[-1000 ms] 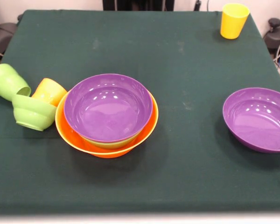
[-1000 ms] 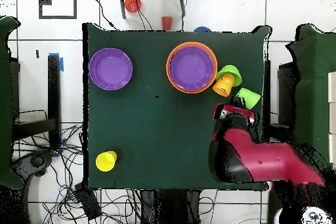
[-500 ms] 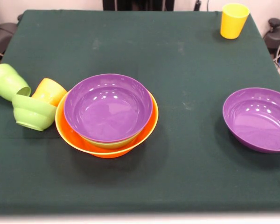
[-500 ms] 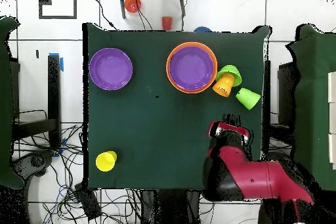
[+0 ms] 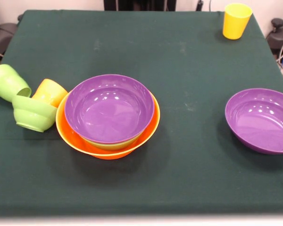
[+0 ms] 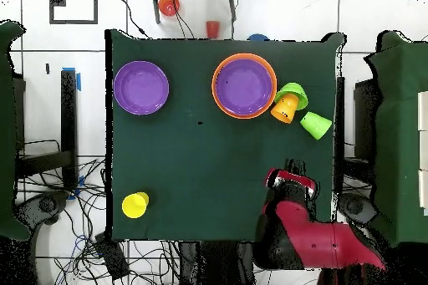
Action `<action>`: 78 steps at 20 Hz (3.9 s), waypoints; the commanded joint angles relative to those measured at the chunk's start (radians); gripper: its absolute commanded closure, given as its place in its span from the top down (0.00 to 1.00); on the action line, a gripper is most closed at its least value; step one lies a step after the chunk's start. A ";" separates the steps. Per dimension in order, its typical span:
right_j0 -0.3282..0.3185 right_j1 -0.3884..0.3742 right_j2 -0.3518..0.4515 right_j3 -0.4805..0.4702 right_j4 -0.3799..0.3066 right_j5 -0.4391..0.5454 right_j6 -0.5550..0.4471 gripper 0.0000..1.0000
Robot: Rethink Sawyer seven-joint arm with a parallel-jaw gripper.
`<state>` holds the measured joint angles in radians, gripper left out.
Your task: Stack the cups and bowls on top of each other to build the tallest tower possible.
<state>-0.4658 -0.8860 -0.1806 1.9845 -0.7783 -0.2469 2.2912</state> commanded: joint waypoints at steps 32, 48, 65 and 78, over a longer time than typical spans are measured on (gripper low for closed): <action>0.083 0.264 -0.018 0.099 0.068 -0.031 0.094 0.00; 0.216 0.528 -0.113 -0.032 0.238 -0.202 0.076 0.00; 0.268 0.532 -0.038 -0.015 0.348 -0.222 0.124 0.00; 0.012 0.270 0.329 0.140 0.318 0.203 0.080 0.00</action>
<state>-0.3897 -0.4999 -0.1099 2.0718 -0.4937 -0.2956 2.2912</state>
